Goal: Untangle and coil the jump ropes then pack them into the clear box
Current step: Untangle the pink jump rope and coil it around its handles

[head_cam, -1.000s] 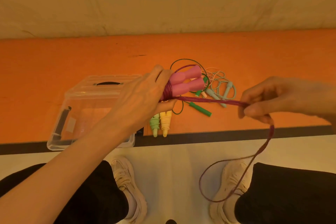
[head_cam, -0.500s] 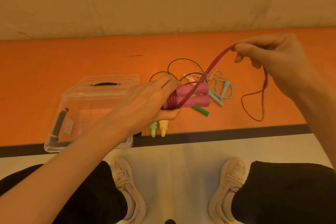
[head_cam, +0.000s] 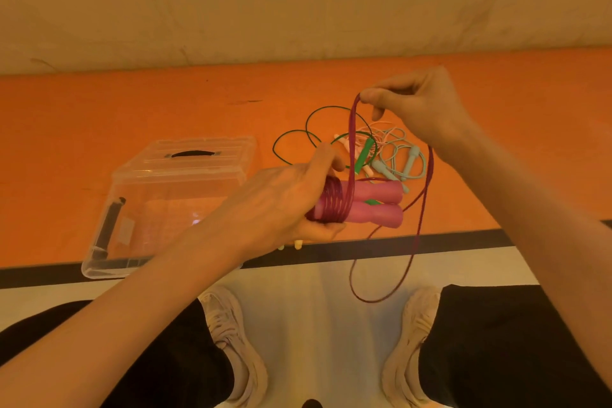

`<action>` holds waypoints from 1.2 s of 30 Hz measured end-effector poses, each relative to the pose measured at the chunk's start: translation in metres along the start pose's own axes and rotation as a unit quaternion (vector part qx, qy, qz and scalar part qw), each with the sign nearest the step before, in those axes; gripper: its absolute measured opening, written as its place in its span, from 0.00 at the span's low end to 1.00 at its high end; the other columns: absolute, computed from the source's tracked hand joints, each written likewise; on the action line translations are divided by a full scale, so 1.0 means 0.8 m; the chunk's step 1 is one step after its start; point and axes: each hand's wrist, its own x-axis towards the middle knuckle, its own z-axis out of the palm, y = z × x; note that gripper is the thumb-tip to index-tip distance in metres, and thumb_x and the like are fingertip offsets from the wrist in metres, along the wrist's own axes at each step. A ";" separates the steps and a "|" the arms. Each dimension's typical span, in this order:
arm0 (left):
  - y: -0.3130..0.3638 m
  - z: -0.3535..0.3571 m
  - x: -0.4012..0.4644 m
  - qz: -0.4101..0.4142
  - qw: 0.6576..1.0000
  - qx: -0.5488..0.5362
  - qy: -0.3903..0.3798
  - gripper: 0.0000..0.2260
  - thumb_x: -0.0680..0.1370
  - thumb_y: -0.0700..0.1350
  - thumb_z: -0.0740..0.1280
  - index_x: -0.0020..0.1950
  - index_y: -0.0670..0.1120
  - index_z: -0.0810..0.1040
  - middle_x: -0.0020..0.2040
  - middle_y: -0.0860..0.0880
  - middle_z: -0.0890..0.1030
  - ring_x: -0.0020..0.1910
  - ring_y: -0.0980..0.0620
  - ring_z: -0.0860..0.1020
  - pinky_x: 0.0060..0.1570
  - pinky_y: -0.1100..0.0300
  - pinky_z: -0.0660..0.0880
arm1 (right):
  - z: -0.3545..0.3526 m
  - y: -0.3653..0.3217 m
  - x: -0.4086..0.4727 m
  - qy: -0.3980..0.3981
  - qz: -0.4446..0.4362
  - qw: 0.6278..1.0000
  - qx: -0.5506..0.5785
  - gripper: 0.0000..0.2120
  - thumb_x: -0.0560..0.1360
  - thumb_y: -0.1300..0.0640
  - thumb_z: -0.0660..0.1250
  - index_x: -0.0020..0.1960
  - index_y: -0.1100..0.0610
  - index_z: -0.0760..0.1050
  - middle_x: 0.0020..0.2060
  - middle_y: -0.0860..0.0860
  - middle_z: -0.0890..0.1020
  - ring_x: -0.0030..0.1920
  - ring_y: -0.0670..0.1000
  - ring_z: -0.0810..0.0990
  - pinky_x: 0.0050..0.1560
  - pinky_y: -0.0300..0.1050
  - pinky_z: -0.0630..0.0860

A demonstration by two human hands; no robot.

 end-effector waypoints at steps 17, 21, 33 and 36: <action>-0.001 0.007 -0.010 0.007 0.998 -0.035 0.046 0.25 0.74 0.64 0.62 0.67 0.53 0.68 0.57 0.57 0.71 0.49 0.58 0.71 0.44 0.54 0.75 | -0.021 0.024 0.006 -0.045 0.032 0.998 -0.008 0.10 0.68 0.54 0.76 0.44 0.60 0.82 0.26 0.46 0.79 0.28 0.40 0.72 0.31 0.30 0.66; -0.011 -0.003 -0.008 -0.002 0.997 -0.034 0.065 0.26 0.74 0.63 0.61 0.68 0.52 0.69 0.54 0.59 0.69 0.46 0.61 0.70 0.43 0.58 0.75 | -0.052 0.044 0.003 -0.114 0.046 0.992 -0.001 0.09 0.74 0.65 0.69 0.54 0.62 0.79 0.31 0.43 0.83 0.35 0.37 0.79 0.38 0.28 0.72; -0.003 -0.007 -0.007 0.025 0.996 -0.067 0.061 0.27 0.74 0.61 0.64 0.70 0.53 0.68 0.57 0.56 0.71 0.49 0.57 0.72 0.46 0.57 0.73 | -0.044 0.055 0.006 -0.037 0.044 0.996 -0.072 0.05 0.70 0.55 0.74 0.41 0.56 0.82 0.29 0.47 0.81 0.26 0.37 0.71 0.28 0.29 0.66; -0.008 -0.009 -0.008 0.013 0.993 -0.088 0.082 0.27 0.74 0.60 0.66 0.71 0.52 0.67 0.56 0.57 0.70 0.50 0.61 0.71 0.48 0.63 0.71 | -0.039 0.055 0.005 -0.053 0.071 0.992 -0.089 0.05 0.70 0.57 0.75 0.38 0.55 0.81 0.23 0.43 0.79 0.23 0.37 0.70 0.27 0.32 0.66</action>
